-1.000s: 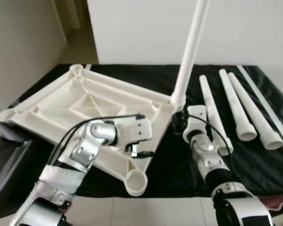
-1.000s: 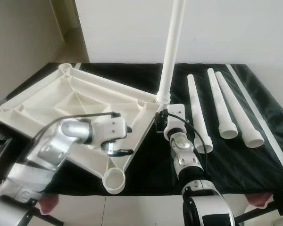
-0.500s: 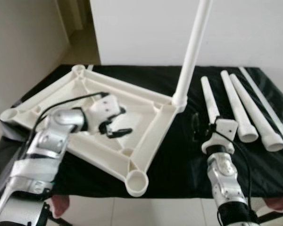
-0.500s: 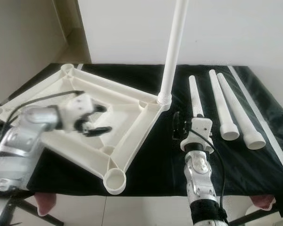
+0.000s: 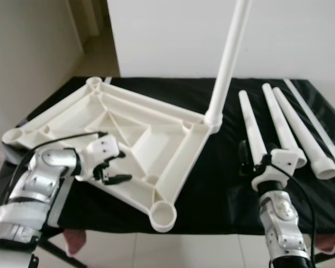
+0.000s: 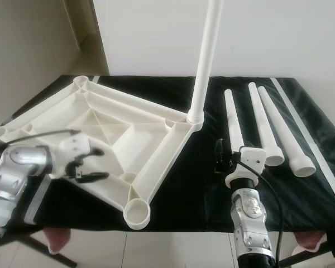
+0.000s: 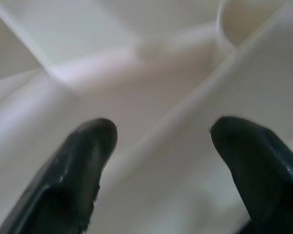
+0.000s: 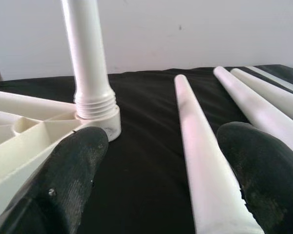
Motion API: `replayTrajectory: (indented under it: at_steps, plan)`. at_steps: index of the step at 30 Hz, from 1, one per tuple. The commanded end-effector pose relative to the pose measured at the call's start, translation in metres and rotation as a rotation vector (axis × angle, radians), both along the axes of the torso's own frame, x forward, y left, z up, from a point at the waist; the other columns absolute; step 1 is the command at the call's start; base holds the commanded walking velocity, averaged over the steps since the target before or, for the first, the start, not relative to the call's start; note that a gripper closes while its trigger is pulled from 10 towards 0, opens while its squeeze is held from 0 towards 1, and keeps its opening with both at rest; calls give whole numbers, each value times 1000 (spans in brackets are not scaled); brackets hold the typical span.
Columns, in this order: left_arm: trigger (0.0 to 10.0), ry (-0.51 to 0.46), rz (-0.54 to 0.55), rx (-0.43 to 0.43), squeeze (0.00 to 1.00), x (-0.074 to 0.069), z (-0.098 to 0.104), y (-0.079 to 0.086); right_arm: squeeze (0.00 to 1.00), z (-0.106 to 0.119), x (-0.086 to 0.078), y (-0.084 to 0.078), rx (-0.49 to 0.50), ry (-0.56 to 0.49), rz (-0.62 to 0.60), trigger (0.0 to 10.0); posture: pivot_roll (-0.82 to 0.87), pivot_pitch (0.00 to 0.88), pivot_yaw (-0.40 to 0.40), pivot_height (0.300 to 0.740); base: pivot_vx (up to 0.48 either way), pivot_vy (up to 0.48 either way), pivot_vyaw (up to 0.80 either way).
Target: Building children table
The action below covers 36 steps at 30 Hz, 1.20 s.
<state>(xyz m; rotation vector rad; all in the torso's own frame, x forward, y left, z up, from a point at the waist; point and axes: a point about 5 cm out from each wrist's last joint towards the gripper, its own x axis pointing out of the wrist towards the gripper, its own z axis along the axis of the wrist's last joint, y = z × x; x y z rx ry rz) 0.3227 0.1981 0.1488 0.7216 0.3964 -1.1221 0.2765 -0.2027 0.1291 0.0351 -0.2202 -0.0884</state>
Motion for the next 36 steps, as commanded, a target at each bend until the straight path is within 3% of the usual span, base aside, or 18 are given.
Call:
replayTrajectory:
  at_steps: [1,7,17,25,26,27,36]
  plan:
    - [10000,-18,72,83,0,3,-10,8,0,0,-1,-1,5,10,1,10000,11,0,4,740,0,0,0]
    - [10000,-28,115,136,0,7,-16,15,0,4,1,0,2,9,8,10000,13,0,1,740,0,0,0]
    - [10000,-51,321,75,0,31,-14,4,0,10,6,1,-11,6,22,10000,10,0,2,740,0,0,0]
    - [10000,-35,380,69,0,35,-20,1,0,10,5,1,-11,9,17,10000,1,0,12,740,0,0,0]
    - [6667,-28,385,64,0,35,-21,0,0,10,4,1,-9,10,14,10000,1,0,12,740,0,0,0]
    - [0,-18,393,57,0,35,-22,-1,0,9,3,1,-9,12,13,10000,-2,0,17,740,0,0,0]
    - [0,-10,394,55,0,35,-22,-9,0,9,3,2,-11,17,15,10000,2,0,19,740,0,0,0]
